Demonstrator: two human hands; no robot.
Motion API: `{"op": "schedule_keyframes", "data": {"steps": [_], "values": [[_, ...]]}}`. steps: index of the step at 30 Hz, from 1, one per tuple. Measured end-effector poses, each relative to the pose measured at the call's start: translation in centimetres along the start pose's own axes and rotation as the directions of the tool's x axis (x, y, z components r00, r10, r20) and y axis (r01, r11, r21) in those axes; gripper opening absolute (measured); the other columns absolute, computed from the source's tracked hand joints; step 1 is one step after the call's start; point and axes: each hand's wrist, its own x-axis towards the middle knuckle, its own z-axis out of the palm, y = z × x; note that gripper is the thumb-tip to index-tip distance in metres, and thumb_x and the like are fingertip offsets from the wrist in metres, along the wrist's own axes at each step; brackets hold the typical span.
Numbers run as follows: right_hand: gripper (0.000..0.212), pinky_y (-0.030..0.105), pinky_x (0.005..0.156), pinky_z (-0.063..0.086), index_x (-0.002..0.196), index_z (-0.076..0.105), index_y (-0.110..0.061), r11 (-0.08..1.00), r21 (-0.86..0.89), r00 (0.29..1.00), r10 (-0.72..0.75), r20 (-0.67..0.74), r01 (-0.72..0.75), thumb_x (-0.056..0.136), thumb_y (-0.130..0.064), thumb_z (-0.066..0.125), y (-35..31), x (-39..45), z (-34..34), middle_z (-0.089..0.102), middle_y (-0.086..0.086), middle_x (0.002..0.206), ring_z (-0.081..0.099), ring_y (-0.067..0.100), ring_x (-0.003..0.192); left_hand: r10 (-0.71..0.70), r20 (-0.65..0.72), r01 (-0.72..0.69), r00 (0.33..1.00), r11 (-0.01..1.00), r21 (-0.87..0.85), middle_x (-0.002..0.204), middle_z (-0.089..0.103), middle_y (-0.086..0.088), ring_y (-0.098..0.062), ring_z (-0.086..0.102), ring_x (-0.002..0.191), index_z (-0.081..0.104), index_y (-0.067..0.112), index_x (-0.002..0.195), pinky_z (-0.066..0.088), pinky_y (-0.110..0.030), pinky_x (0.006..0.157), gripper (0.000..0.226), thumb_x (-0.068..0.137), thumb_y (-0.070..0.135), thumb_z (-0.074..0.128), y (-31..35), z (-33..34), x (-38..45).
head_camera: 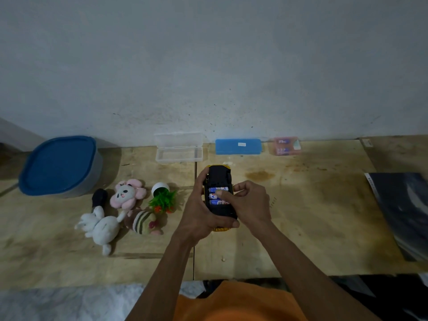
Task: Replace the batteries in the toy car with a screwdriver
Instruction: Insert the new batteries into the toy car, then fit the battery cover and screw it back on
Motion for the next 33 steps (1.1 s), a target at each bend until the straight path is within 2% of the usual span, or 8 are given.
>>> {"op": "schedule_keyframes", "data": {"steps": [6, 11, 14, 18, 21, 24, 28, 33], "values": [[0.044, 0.035, 0.067, 0.060, 0.078, 0.063, -0.012, 0.999, -0.041, 1.000, 0.012, 0.004, -0.011, 0.063, -0.043, 0.090, -0.1, 0.5, 0.0, 0.070, 0.002, 0.077, 0.071, 0.018, 0.073, 0.021, -0.032, -0.020, 0.999, 0.999, 0.042, 0.149, 0.047, 0.001, -0.011, 0.067, 0.113, 0.026, 0.025, 0.156, 0.062, -0.034, 0.075, 0.133, 0.049, -0.020, 0.090, -0.8, 0.6, -0.1], [0.055, 0.015, 0.053, 0.039, 0.105, 0.060, -0.019, 0.989, -0.138, 0.998, -0.056, -0.018, 0.053, 0.067, -0.049, 0.086, 0.1, 0.0, -0.3, 0.060, -0.006, 0.071, 0.057, 0.001, 0.064, 0.025, -0.019, -0.024, 1.000, 0.997, 0.071, 0.149, 0.045, 0.003, -0.006, 0.065, 0.115, 0.023, 0.024, 0.157, 0.060, -0.028, 0.077, 0.134, 0.049, -0.016, 0.092, -1.5, 0.8, 0.1], [0.065, 0.007, 0.055, 0.040, 0.127, 0.060, -0.025, 0.986, -0.121, 0.993, -0.120, -0.002, 0.118, 0.071, -0.047, 0.085, 0.6, -0.3, -0.4, 0.060, -0.002, 0.069, 0.055, 0.000, 0.063, 0.000, 0.001, 0.000, 1.000, 0.999, 0.036, 0.149, 0.046, 0.003, -0.012, 0.066, 0.116, 0.023, 0.027, 0.157, 0.061, -0.034, 0.078, 0.134, 0.050, -0.020, 0.090, -2.0, 0.9, 0.1], [0.063, -0.009, 0.070, 0.030, 0.133, 0.061, -0.027, 0.976, -0.129, 0.984, -0.174, 0.042, 0.178, 0.076, -0.044, 0.082, 1.3, -0.2, -0.7, 0.063, 0.009, 0.073, 0.056, 0.007, 0.067, -0.020, 0.027, 0.020, 0.999, 1.000, 0.003, 0.149, 0.047, 0.002, -0.019, 0.066, 0.118, 0.023, 0.030, 0.157, 0.061, -0.039, 0.079, 0.134, 0.051, -0.024, 0.087, -2.3, 1.1, 0.2], [0.052, 0.004, 0.077, 0.045, 0.129, 0.064, -0.028, 0.986, -0.080, 0.989, -0.141, 0.042, 0.144, 0.082, -0.050, 0.075, 2.2, 0.5, -1.7, 0.065, -0.006, 0.082, 0.061, 0.003, 0.077, -0.044, -0.002, 0.044, 0.999, 0.999, -0.020, 0.144, 0.050, 0.006, -0.016, 0.066, 0.116, 0.025, 0.027, 0.156, 0.061, -0.032, 0.077, 0.131, 0.052, -0.027, 0.084, -2.4, 1.4, 0.4], [0.028, 0.034, 0.085, 0.056, 0.112, 0.073, -0.024, 0.997, -0.056, 0.994, -0.056, -0.093, 0.051, 0.092, -0.041, 0.067, 4.4, 2.6, -3.5, 0.071, -0.004, 0.088, 0.066, 0.010, 0.079, -0.077, -0.056, 0.077, 0.995, 0.997, -0.005, 0.143, 0.049, 0.012, -0.010, 0.066, 0.114, 0.030, 0.032, 0.152, 0.060, -0.026, 0.075, 0.129, 0.050, -0.022, 0.088, -3.2, 1.3, 0.8], [0.018, 0.007, 0.072, 0.037, 0.107, 0.074, -0.010, 0.971, -0.240, 0.994, -0.024, -0.106, -0.003, 0.094, -0.021, 0.066, 8.2, 5.6, -5.2, 0.074, 0.007, 0.102, 0.060, 0.011, 0.077, -0.159, -0.148, 0.163, 0.976, 0.987, 0.013, 0.148, 0.045, 0.003, -0.016, 0.066, 0.115, 0.028, 0.032, 0.154, 0.061, -0.030, 0.075, 0.133, 0.047, -0.015, 0.093, -5.0, 0.6, 0.8], [0.035, 0.024, 0.083, 0.049, 0.121, 0.067, -0.011, 0.902, -0.430, 0.989, 0.089, 0.120, -0.029, 0.089, -0.024, 0.073, 12.3, 8.4, -2.8, 0.069, 0.014, 0.115, 0.065, 0.023, 0.098, -0.221, -0.173, 0.228, 0.960, 0.974, 0.020, 0.135, 0.052, 0.005, -0.007, 0.072, 0.095, 0.030, 0.034, 0.146, 0.060, -0.024, 0.065, 0.123, 0.053, -0.026, 0.083, -5.3, 1.6, 0.6]]}}
